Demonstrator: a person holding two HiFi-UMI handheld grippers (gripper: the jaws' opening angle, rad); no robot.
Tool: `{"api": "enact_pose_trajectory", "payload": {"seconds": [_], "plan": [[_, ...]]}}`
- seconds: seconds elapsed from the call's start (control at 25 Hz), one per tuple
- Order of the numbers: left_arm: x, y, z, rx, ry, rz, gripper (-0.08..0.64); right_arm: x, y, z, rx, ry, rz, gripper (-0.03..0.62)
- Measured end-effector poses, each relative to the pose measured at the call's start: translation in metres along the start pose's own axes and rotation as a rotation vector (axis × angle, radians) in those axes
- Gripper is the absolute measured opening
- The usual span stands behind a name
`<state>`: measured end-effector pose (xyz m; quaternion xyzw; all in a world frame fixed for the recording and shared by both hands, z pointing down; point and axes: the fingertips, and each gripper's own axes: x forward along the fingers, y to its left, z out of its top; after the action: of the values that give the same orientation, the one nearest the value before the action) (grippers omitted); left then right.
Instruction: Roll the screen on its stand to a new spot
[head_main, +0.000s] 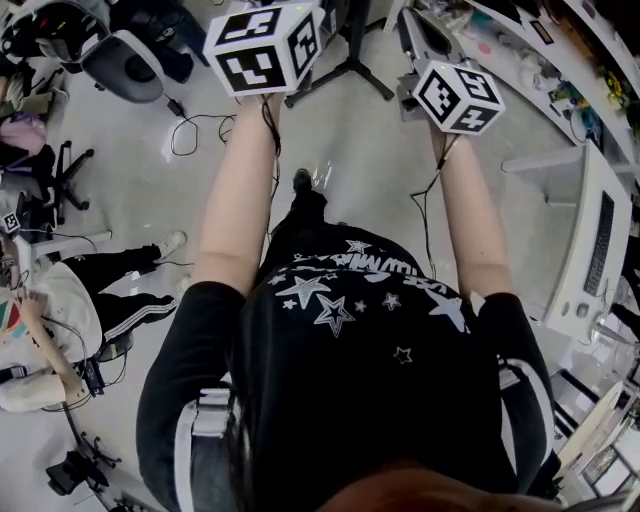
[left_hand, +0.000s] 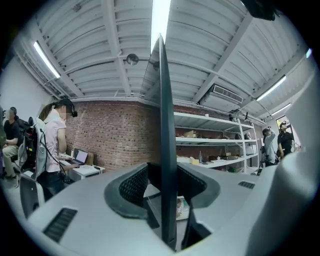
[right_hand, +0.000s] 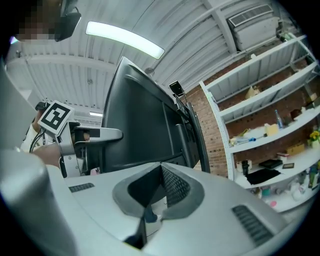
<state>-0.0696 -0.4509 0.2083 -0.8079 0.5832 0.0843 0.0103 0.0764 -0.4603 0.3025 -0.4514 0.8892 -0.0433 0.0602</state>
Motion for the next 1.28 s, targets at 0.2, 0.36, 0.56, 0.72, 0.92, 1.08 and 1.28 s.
{"api": "enact_pose_trajectory", "payload": {"seconds": [0.2, 0.36, 0.56, 0.72, 0.92, 1.08, 1.28], "plan": [[-0.027, -0.026, 0.001, -0.003, -0.016, 0.014, 0.19, -0.023, 0.02, 0.0, -0.024, 0.008, 0.046, 0.006], [-0.048, -0.029, 0.003, -0.006, -0.028, 0.025, 0.19, -0.037, 0.024, -0.006, -0.012, 0.014, 0.046, 0.006], [-0.077, -0.039, 0.006, -0.008, -0.037, 0.015, 0.19, -0.054, 0.028, -0.007, 0.016, -0.01, 0.02, 0.006], [-0.104, -0.04, 0.012, -0.013, -0.046, 0.006, 0.19, -0.067, 0.047, -0.003, 0.007, -0.012, 0.017, 0.006], [-0.134, -0.042, 0.017, -0.018, -0.029, -0.015, 0.19, -0.094, 0.076, 0.002, 0.012, -0.01, -0.021, 0.006], [-0.162, -0.046, 0.02, -0.021, -0.018, -0.034, 0.19, -0.118, 0.102, -0.007, 0.032, -0.002, -0.036, 0.006], [-0.201, -0.044, 0.026, -0.037, -0.022, -0.049, 0.19, -0.145, 0.135, -0.015, 0.03, 0.003, -0.054, 0.006]]}}
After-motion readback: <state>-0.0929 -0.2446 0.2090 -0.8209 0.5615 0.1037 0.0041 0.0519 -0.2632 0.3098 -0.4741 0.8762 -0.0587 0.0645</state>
